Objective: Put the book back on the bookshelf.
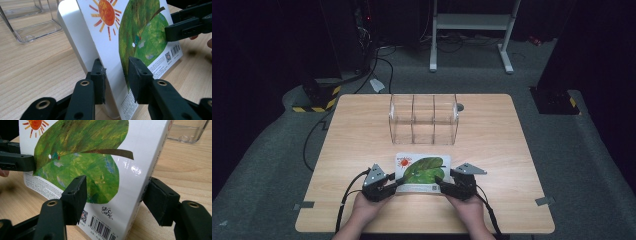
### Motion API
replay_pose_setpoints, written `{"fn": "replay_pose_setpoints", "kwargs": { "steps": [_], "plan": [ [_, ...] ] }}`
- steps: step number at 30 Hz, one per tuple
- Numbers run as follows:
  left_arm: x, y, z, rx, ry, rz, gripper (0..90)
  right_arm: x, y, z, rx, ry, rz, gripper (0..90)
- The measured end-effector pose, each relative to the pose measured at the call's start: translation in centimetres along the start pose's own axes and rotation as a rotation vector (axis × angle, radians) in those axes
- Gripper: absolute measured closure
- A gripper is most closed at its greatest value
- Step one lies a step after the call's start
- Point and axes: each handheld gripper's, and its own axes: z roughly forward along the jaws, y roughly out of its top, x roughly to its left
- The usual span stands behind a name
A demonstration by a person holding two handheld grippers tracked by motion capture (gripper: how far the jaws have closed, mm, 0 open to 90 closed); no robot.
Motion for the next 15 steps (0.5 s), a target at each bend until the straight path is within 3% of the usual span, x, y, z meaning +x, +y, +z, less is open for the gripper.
{"fn": "replay_pose_setpoints", "kwargs": {
  "steps": [9,15],
  "plan": [
    [-0.27,0.05,0.03,-0.011,0.027,-0.009,67.9,0.37,-0.04,-0.48,-0.038,-0.015,-0.035,38.4],
    [-0.28,0.22,0.24,-0.008,0.058,0.033,69.2,0.46,0.15,-0.89,-0.066,-0.016,-0.048,38.6]
  ]
}}
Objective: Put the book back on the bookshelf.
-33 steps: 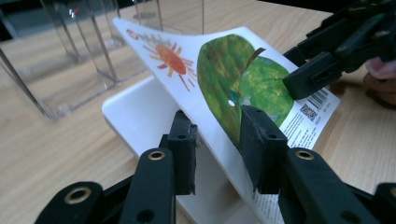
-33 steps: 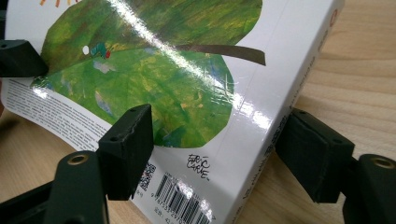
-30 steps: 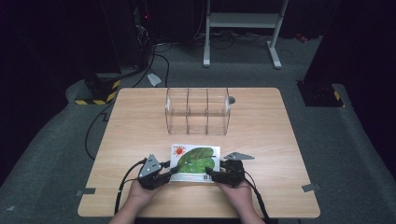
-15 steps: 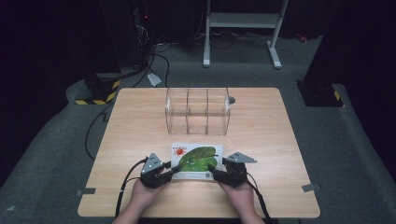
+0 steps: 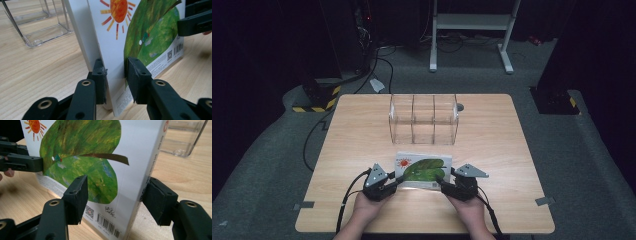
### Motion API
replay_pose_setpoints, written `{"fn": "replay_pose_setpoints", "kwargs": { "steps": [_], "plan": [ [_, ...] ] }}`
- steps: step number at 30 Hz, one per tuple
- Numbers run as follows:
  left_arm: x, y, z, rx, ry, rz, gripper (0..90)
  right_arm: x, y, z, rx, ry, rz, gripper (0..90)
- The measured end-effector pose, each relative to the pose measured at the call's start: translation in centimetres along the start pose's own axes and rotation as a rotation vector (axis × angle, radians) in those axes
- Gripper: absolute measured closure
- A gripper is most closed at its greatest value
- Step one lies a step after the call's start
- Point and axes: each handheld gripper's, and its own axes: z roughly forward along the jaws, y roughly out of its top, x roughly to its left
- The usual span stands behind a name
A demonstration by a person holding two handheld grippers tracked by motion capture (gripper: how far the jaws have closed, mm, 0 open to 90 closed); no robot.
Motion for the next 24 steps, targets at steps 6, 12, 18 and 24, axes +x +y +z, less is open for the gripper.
{"fn": "replay_pose_setpoints", "kwargs": {
  "steps": [6,12,18,24],
  "plan": [
    [-0.10,0.15,0.26,0.002,0.023,0.022,68.8,-0.09,0.04,-0.01,-0.011,-0.009,-0.026,38.1],
    [-0.20,0.24,0.44,-0.001,0.035,0.054,67.7,-0.05,0.06,-0.19,-0.025,-0.017,-0.037,37.3],
    [-0.13,0.32,0.48,-0.019,0.051,0.064,67.7,0.11,0.15,-0.22,-0.049,-0.029,-0.055,37.2],
    [-0.24,0.08,0.59,0.001,0.044,0.075,67.9,0.00,-0.03,-0.15,-0.047,-0.032,-0.064,39.1]
  ]
}}
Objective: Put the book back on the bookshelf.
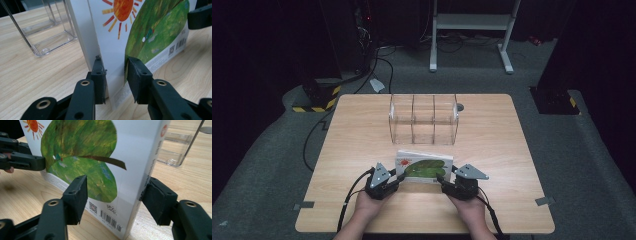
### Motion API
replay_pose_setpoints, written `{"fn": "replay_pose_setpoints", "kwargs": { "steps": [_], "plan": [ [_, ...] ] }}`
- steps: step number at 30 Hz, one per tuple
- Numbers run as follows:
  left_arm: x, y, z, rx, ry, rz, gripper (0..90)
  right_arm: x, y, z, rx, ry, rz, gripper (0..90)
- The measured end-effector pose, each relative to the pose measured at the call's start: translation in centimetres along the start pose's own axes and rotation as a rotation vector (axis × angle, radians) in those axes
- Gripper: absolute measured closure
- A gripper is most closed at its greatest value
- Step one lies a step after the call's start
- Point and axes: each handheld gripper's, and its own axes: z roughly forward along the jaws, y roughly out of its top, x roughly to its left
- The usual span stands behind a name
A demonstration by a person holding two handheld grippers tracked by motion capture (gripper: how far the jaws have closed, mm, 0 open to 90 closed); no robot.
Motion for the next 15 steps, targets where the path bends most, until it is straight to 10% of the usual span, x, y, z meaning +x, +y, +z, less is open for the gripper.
{"fn": "replay_pose_setpoints", "kwargs": {
  "steps": [15],
  "plan": [
    [-0.3,-0.6,-0.9,0.022,-0.017,0.022,67.3,0.5,-0.9,-1.2,-0.003,0.043,-0.019,36.8]
  ]
}}
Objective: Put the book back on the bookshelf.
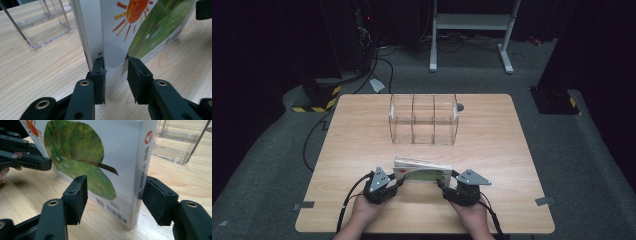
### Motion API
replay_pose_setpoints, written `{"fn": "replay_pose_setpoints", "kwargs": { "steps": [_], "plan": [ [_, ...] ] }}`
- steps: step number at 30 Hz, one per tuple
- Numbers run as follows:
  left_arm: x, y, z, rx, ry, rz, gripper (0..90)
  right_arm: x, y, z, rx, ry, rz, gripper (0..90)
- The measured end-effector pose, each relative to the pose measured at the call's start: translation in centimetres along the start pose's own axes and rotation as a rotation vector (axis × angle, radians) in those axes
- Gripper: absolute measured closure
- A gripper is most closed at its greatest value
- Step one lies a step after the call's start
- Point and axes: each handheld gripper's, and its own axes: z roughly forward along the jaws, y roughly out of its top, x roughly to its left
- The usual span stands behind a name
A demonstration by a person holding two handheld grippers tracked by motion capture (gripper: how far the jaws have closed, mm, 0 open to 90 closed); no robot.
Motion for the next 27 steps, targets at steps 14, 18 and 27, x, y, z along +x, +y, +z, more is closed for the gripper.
{"fn": "replay_pose_setpoints", "kwargs": {
  "steps": [14,18,27],
  "plan": [
    [0.4,-0.9,-1.1,0.011,0.015,-0.050,51.8,-0.9,1.0,0.2,-0.020,0.043,0.007,28.7],
    [0.7,-1.4,-1.7,0.028,0.040,-0.059,48.6,-0.8,1.6,0.7,-0.033,0.058,-0.009,28.2],
    [2.2,-2.5,-3.2,0.045,0.091,-0.113,45.6,-1.0,2.5,1.1,-0.066,0.084,-0.051,30.4]
  ]
}}
